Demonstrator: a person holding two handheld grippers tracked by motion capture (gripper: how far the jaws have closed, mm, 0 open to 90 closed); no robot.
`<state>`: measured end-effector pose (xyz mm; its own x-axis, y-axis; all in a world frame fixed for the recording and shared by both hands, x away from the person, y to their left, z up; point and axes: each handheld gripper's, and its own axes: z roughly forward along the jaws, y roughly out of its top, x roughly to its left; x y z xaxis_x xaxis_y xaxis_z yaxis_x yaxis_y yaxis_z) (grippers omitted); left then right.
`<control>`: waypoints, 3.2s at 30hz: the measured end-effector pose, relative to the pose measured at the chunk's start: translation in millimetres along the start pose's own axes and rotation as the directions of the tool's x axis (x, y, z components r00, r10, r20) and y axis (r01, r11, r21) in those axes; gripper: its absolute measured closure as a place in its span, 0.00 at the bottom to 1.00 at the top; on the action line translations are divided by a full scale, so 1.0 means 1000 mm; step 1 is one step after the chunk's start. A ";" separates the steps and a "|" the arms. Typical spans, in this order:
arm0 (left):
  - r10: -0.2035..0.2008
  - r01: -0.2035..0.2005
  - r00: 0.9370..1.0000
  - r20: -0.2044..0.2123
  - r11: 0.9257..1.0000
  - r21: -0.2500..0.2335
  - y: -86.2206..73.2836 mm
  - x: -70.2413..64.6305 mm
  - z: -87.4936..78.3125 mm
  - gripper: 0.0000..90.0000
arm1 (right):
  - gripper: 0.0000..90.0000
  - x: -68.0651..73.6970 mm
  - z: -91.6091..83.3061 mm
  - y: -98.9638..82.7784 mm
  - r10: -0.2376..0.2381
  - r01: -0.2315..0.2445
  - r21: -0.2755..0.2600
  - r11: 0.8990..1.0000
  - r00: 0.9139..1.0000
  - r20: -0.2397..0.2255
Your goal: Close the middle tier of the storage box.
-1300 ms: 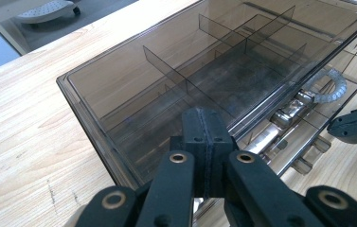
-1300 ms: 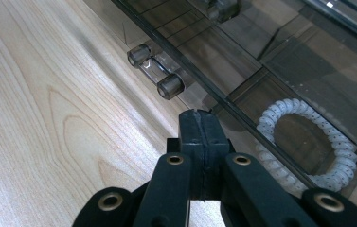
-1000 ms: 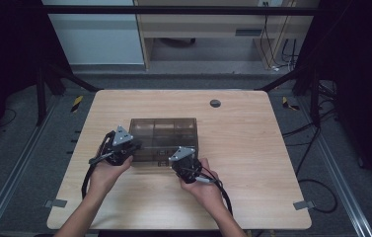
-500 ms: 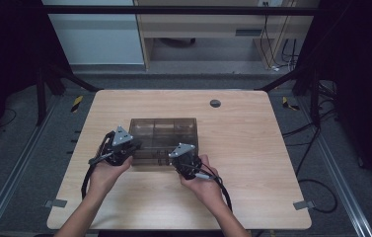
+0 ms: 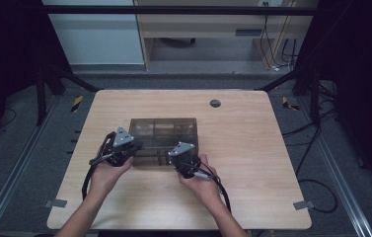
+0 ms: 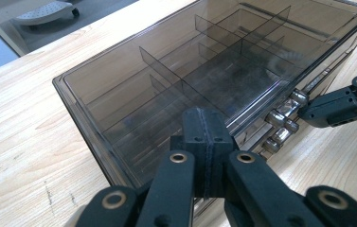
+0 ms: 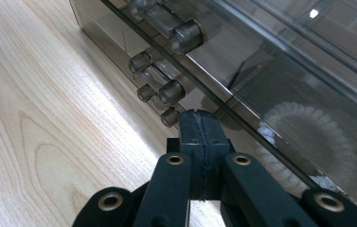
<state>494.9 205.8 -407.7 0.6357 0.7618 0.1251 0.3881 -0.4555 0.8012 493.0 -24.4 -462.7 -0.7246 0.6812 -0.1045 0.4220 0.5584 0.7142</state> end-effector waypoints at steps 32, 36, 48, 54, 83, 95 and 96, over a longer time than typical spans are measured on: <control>0.002 -0.002 1.000 0.001 1.000 0.000 0.000 0.001 -0.001 1.00 | 1.00 0.002 0.001 -0.001 0.005 -0.005 -0.005 1.000 1.000 -0.006; 0.002 -0.002 1.000 0.001 1.000 -0.001 0.000 0.001 -0.001 1.00 | 1.00 0.002 0.001 -0.001 0.005 -0.005 -0.008 1.000 1.000 -0.007; 0.002 -0.002 1.000 -0.005 1.000 -0.012 -0.001 0.003 -0.003 0.94 | 0.96 0.003 -0.006 -0.003 0.007 -0.008 -0.015 1.000 1.000 -0.024; -0.001 0.001 1.000 -0.010 1.000 -0.025 -0.001 0.002 -0.004 0.90 | 0.91 0.003 -0.012 -0.003 0.006 -0.007 -0.023 1.000 1.000 -0.028; 0.003 -0.008 0.999 -0.036 0.988 -0.155 -0.007 0.012 -0.019 0.16 | 0.23 0.002 -0.027 -0.019 0.009 -0.010 -0.012 1.000 0.998 -0.069; -0.007 0.001 0.999 -0.034 0.986 -0.169 -0.024 0.025 -0.028 0.06 | 0.11 -0.010 -0.039 -0.034 0.030 -0.031 -0.004 1.000 0.995 -0.092; -0.012 0.006 0.999 -0.036 0.986 -0.169 -0.024 0.027 -0.028 0.06 | 0.11 -0.013 -0.040 -0.035 0.030 -0.030 0.004 1.000 0.995 -0.097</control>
<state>483.9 250.3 -407.6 0.6067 0.7832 0.1361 0.2738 -0.3666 0.8892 465.9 -71.8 -459.2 -0.7612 0.6483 -0.0151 0.4457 0.5399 0.7140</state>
